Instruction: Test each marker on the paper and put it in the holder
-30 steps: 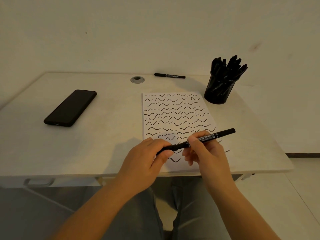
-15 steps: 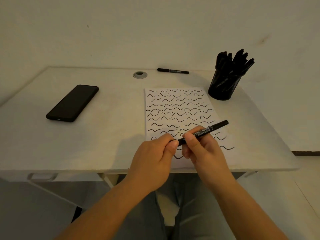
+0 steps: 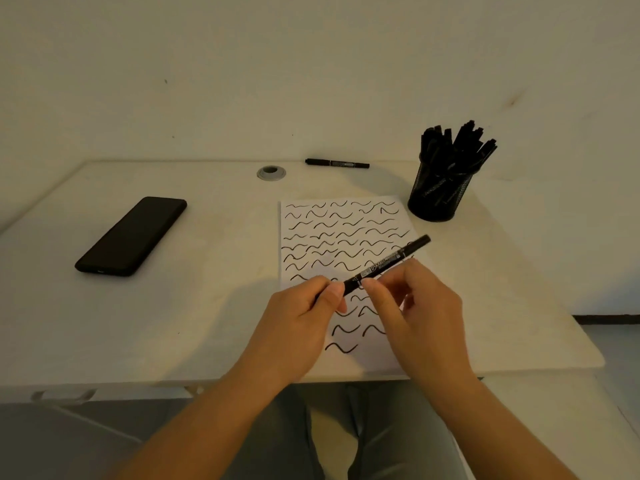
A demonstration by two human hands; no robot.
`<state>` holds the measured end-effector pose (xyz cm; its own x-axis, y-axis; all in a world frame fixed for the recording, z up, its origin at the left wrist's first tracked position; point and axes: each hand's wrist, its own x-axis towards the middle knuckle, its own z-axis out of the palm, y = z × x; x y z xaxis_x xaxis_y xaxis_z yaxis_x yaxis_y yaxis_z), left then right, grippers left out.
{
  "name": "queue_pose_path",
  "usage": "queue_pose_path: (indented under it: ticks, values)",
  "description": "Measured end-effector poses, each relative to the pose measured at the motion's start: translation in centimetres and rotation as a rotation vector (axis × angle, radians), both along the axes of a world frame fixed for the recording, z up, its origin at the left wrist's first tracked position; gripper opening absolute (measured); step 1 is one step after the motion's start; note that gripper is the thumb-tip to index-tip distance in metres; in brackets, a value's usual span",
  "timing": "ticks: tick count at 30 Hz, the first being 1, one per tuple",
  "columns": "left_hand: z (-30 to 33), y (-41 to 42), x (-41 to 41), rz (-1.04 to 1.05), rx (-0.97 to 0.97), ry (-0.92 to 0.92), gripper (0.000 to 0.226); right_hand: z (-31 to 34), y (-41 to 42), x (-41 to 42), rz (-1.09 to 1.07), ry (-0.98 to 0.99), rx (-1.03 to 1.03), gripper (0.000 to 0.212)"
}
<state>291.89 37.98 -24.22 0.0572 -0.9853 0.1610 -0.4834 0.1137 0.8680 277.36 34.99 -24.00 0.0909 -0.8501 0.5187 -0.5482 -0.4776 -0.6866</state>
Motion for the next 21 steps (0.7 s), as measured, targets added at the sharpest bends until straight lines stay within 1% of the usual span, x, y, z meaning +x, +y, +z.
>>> queue_pose_path:
  ticks: [2,3,4,5,7,9,10,11,13,15,16,18,19,21]
  values:
    - [0.4,-0.9,-0.1,-0.003,0.016,-0.022,0.035,0.2,-1.1,-0.6,-0.03,0.221,-0.274,0.017]
    - [0.7,-1.4,-0.3,-0.01,0.017,-0.042,0.036,0.3,-1.7,-0.8,-0.018,0.33,-0.364,0.02]
    - [0.9,-1.9,-0.4,-0.023,0.009,-0.069,0.035,0.4,-2.4,-1.1,0.015,0.431,-0.413,0.024]
    - [1.3,-2.3,-0.6,-0.038,-0.005,-0.098,0.035,0.7,-3.1,-1.4,0.046,0.508,-0.444,0.025]
    - [2.2,-3.3,-1.0,-0.071,-0.03,-0.144,0.034,1.5,-4.6,-1.9,0.114,0.594,-0.486,0.018]
    - [3.3,-4.3,-1.4,-0.11,-0.054,-0.188,0.032,2.5,-6.2,-2.6,0.174,0.646,-0.5,0.012]
    - [3.8,-4.8,-1.5,-0.128,-0.062,-0.217,0.03,3.1,-7.1,-3.0,0.187,0.651,-0.475,0.015]
    - [4.3,-5.4,-1.5,-0.146,-0.063,-0.249,0.027,3.8,-8.0,-3.4,0.173,0.627,-0.421,0.018]
    - [5.1,-6.9,-1.5,-0.177,-0.051,-0.309,0.022,5.0,-9.9,-4.2,0.061,0.493,-0.276,0.02]
    - [5.6,-8.9,-1.3,-0.182,-0.015,-0.378,0.019,5.9,-12.0,-5.4,-0.058,0.29,-0.142,0.022]
    - [5.7,-10.2,-1.1,-0.17,0.015,-0.412,0.018,6.3,-13.0,-6.1,-0.081,0.171,-0.096,0.021]
    - [5.7,-13.3,-0.6,-0.134,0.09,-0.467,0.017,7.2,-14.7,-7.4,-0.105,-0.039,-0.077,0.025]
    - [5.5,-15.1,-0.2,-0.108,0.125,-0.514,0.018,7.6,-15.4,-7.8,-0.119,-0.114,-0.086,0.028]
    - [5.1,-18.7,0.6,-0.055,0.179,-0.658,0.025,8.0,-16.7,-8.3,-0.141,-0.212,-0.094,0.029]
